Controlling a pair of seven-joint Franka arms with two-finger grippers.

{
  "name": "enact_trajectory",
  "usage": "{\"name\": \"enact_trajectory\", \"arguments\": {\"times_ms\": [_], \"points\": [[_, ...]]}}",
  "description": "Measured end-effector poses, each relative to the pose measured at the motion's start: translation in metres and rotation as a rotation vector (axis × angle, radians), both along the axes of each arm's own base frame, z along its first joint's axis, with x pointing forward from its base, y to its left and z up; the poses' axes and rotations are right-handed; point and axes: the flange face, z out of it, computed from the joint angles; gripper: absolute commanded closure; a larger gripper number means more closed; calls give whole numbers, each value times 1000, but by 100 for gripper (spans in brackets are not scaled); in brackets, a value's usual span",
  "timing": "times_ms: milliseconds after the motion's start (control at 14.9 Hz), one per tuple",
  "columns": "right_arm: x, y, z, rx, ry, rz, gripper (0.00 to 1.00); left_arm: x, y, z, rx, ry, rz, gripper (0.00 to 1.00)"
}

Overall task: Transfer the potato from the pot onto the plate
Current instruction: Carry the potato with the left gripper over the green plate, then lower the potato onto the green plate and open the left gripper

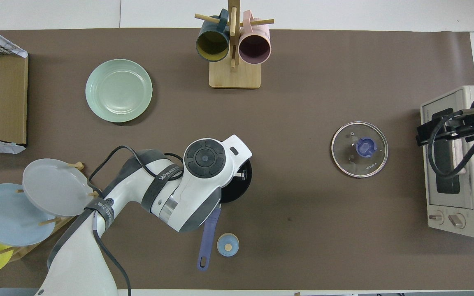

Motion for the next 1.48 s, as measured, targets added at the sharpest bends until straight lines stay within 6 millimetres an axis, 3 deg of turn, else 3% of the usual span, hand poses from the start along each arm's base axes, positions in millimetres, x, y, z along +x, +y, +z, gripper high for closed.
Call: {"name": "enact_trajectory", "arguments": {"times_ms": [135, 269, 471, 538, 673, 875, 1010, 1212, 1346, 1481], "points": [[0, 1, 0, 0, 0, 2, 0, 13, 4, 38, -4, -8, 18, 100], [-1, 1, 2, 0, -3, 1, 0, 37, 27, 97, -16, -26, 67, 100], [-1, -3, 2, 0, -5, -5, 0, 84, 92, 181, -44, -47, 136, 100], [-1, -3, 2, 0, -5, -6, 0, 101, 117, 197, -65, -51, 153, 100], [-1, -3, 2, 0, -4, -6, 0, 139, 175, 209, -87, -73, 151, 100], [-1, -12, 3, 0, -6, -22, 0, 188, 256, 185, -90, -69, 108, 100], [-1, -19, 3, 0, -6, -35, 0, 220, 286, 156, -91, -62, 93, 100], [-1, -19, 3, 1, -6, -36, 0, 260, 314, 91, -94, -49, 84, 100], [-1, -16, 3, 1, -6, -30, 0, 273, 317, 47, -93, -36, 89, 100], [-1, -12, 3, 1, -6, -22, 0, 279, 315, 20, -89, -31, 86, 100]]}}
